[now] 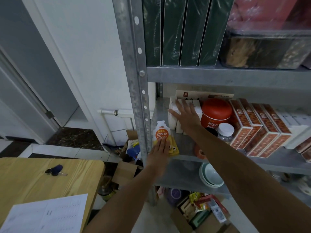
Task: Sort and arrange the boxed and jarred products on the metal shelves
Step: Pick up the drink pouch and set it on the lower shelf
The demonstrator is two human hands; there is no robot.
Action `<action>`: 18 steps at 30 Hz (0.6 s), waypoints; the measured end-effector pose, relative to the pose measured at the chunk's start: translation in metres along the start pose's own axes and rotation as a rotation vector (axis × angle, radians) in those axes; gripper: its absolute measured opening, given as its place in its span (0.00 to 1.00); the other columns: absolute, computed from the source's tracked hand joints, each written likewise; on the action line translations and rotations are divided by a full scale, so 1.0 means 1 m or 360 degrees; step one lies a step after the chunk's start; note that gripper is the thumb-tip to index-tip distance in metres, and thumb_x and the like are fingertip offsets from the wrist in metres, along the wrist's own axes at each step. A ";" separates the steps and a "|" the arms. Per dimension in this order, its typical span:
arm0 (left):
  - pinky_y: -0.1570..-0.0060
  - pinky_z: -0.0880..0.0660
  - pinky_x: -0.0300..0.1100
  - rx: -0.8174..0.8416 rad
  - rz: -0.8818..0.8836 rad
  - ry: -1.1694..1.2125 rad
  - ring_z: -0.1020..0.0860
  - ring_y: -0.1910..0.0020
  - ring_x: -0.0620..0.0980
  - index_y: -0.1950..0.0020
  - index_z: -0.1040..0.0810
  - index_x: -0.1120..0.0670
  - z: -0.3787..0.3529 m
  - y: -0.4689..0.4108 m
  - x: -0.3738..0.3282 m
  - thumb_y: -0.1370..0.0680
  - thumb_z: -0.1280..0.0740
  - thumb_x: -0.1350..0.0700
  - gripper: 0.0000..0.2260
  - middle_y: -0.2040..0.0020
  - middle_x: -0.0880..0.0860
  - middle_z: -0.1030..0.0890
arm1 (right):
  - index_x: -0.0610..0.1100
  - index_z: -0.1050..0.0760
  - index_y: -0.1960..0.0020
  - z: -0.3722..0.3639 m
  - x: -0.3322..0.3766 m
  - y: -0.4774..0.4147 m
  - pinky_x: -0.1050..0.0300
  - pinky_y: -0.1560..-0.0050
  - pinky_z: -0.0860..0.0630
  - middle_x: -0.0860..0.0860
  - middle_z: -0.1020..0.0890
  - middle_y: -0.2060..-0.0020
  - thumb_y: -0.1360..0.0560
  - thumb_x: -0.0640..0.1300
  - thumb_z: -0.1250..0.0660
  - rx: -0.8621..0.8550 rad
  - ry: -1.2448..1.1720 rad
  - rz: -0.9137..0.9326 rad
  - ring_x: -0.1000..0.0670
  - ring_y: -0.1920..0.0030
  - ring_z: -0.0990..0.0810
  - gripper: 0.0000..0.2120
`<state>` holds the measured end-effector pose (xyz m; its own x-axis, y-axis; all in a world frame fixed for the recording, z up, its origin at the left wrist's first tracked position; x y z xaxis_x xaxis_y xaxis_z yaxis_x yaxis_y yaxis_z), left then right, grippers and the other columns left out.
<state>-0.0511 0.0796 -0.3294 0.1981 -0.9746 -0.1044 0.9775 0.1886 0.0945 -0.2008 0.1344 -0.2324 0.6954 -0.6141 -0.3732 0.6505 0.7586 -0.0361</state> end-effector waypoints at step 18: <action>0.55 0.30 0.46 -0.1144 0.0630 0.2419 0.26 0.58 0.51 0.58 0.24 0.56 0.068 0.062 0.000 0.20 0.36 0.48 0.13 0.61 0.56 0.24 | 0.40 0.22 0.47 -0.029 0.079 0.126 0.54 0.49 0.22 0.41 0.19 0.48 0.21 0.42 0.35 0.0097 -0.3608 -0.1247 0.46 0.51 0.20 0.07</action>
<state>0.0047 0.0831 -0.2562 -0.1127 0.0377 -0.9929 0.6069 0.7938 -0.0387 -0.0729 0.1880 -0.2935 -0.4918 0.1170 0.8628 0.8227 0.3867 0.4165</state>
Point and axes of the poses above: each hand's wrist, its own y-axis away from the middle knuckle, its own z-axis out of the back of the hand, x = y × z, the point moved 5 cm from there along -y, towards the middle knuckle
